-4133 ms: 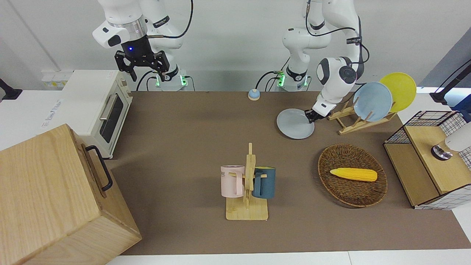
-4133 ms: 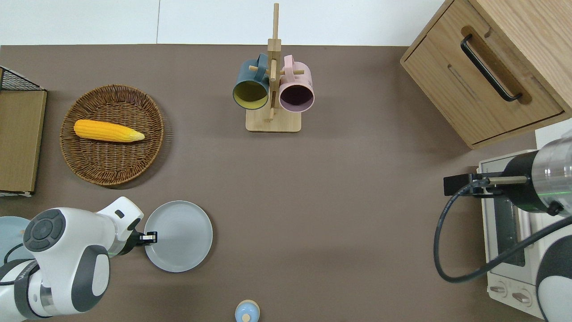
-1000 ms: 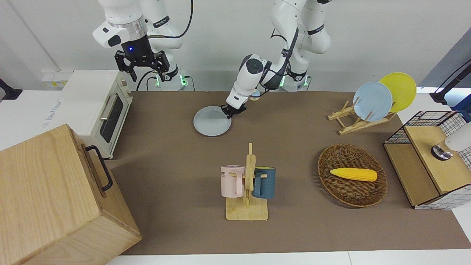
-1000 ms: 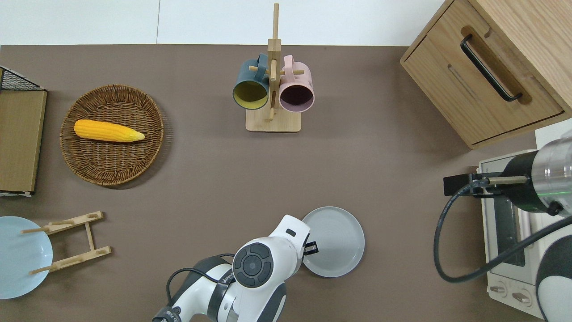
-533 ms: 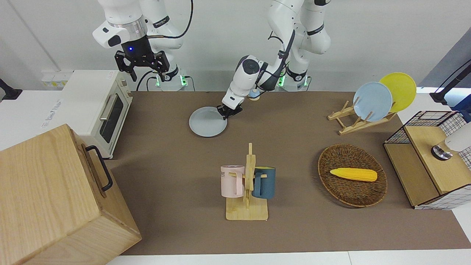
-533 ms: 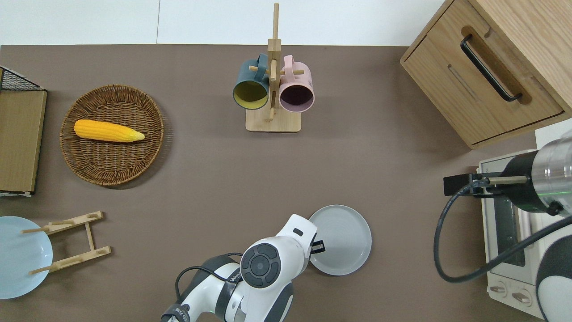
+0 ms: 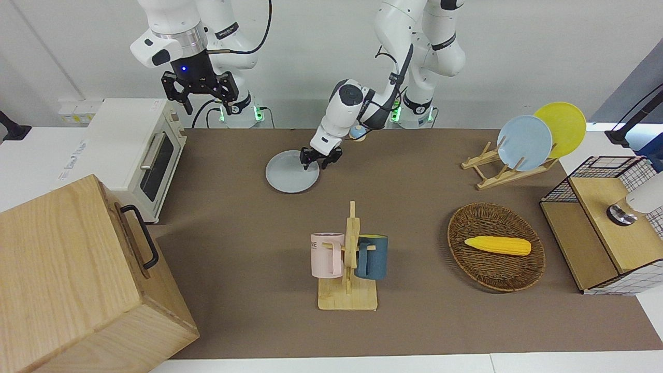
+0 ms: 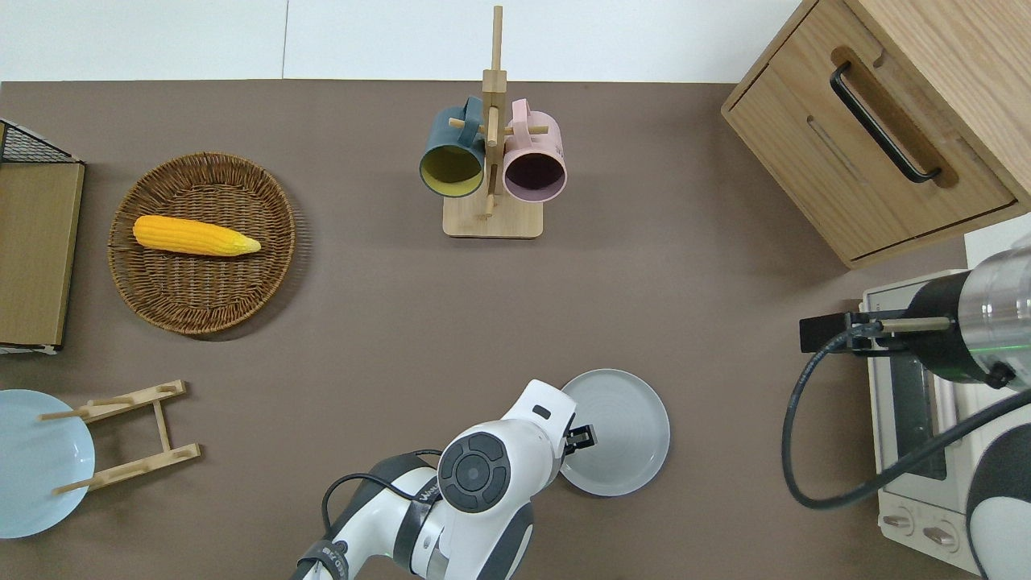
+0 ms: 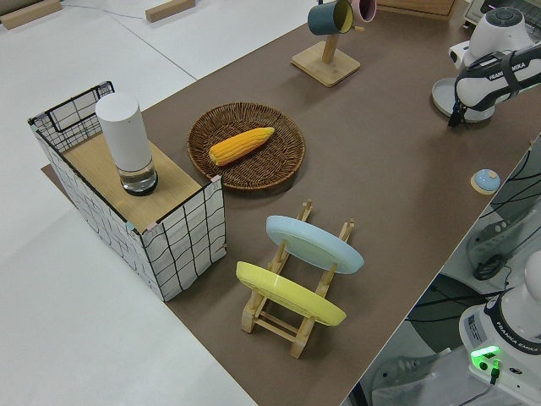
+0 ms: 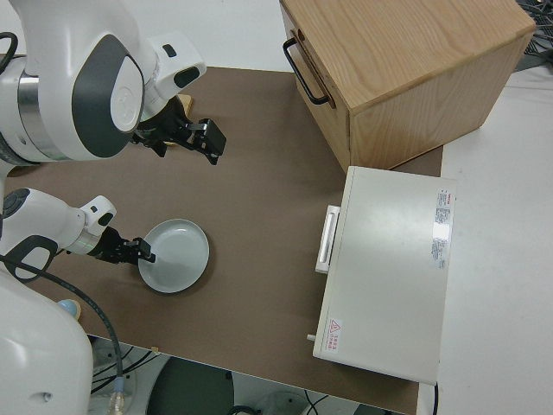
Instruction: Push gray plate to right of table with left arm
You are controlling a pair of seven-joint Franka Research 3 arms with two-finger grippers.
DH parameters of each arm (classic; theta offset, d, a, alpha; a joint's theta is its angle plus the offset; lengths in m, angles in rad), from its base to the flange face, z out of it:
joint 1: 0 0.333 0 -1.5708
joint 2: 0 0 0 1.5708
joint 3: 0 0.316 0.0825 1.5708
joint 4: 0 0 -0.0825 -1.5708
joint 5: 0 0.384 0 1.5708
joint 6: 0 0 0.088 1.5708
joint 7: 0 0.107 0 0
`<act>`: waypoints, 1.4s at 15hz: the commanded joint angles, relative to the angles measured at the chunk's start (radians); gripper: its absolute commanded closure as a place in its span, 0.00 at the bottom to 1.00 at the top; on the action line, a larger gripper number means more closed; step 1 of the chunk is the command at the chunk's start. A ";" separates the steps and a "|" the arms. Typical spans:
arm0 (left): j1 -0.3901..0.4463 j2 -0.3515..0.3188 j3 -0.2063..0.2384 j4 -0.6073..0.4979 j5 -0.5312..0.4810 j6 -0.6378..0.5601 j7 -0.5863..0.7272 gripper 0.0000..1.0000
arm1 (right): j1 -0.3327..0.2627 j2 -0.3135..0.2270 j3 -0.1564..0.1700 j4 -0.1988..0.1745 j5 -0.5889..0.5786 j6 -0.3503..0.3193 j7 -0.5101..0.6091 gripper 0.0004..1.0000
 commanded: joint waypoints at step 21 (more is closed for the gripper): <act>0.390 -0.264 0.215 0.366 0.400 -0.971 0.385 0.01 | -0.024 -0.027 0.014 -0.027 0.021 0.000 0.010 0.00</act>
